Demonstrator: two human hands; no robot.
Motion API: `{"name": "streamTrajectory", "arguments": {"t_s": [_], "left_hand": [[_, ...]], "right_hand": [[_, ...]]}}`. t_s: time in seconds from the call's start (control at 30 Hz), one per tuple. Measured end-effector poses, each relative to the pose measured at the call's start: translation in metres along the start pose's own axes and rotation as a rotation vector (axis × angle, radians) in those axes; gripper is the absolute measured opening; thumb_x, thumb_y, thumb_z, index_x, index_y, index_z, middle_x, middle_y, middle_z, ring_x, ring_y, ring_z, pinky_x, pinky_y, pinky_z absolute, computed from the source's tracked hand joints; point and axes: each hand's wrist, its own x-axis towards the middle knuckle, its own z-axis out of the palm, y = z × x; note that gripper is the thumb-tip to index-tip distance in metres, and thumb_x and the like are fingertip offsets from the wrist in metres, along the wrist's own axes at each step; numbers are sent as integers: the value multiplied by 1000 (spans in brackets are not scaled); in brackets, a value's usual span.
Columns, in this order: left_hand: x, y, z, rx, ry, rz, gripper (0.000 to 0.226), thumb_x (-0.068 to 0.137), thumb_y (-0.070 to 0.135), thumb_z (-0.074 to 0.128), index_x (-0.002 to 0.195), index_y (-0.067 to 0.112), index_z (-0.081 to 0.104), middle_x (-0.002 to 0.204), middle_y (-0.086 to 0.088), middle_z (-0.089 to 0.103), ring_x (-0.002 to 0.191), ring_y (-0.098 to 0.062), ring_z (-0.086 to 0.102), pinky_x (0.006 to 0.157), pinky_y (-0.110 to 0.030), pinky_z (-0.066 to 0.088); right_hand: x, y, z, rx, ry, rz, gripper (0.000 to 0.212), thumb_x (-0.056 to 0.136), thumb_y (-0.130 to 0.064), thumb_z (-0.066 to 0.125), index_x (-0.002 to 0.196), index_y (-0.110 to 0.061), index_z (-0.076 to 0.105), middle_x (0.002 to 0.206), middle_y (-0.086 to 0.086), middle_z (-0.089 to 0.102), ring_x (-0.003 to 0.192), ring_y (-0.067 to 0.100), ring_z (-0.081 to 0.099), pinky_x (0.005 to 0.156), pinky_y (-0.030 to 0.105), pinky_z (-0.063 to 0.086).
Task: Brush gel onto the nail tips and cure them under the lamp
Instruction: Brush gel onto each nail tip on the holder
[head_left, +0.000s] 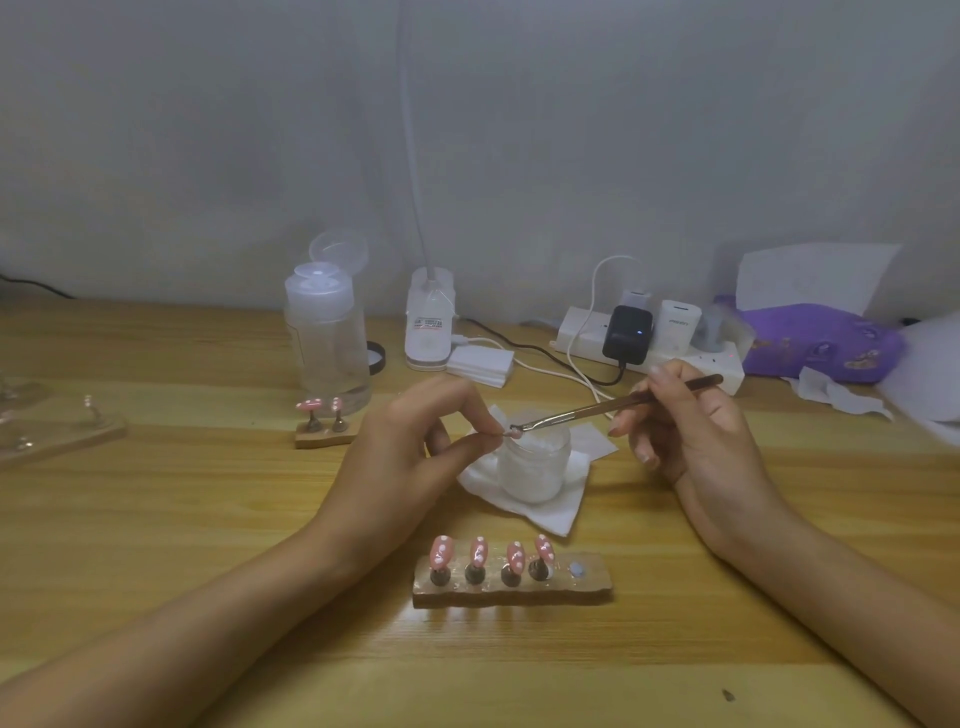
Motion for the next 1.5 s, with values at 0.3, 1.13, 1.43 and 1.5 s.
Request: {"name": "streamTrajectory", "arguments": {"t_s": [0.3, 1.13, 1.43, 1.5], "left_hand": [[1, 0, 0, -25, -14, -51, 9, 85, 18, 74, 83, 24, 67, 92, 17, 66, 59, -15, 53, 55, -21, 45], [-1, 3, 1, -55, -28, -75, 8, 85, 16, 74, 82, 18, 68, 83, 20, 66, 50, -5, 46, 49, -14, 37], [-1, 1, 1, -37, -26, -67, 8, 86, 16, 74, 82, 19, 68, 83, 21, 66, 51, -7, 47, 49, -13, 37], [-1, 2, 1, -33, -25, -60, 8, 86, 16, 74, 82, 19, 68, 82, 22, 66, 51, -7, 47, 49, -12, 36]], "right_hand": [[0, 0, 0, -8, 12, -12, 24, 85, -38, 58, 78, -15, 55, 64, 11, 69, 43, 13, 48, 44, 18, 42], [2, 2, -5, 18, 38, -59, 22, 85, -40, 60, 76, -20, 60, 64, 12, 68, 44, 13, 50, 43, 18, 42], [2, 3, -3, -35, -29, -70, 24, 89, -38, 57, 78, -17, 56, 65, 11, 70, 43, 13, 49, 44, 18, 42], [1, 3, -4, -39, -17, -73, 25, 89, -36, 56, 80, -13, 54, 64, 11, 69, 43, 13, 49, 44, 18, 42]]}}
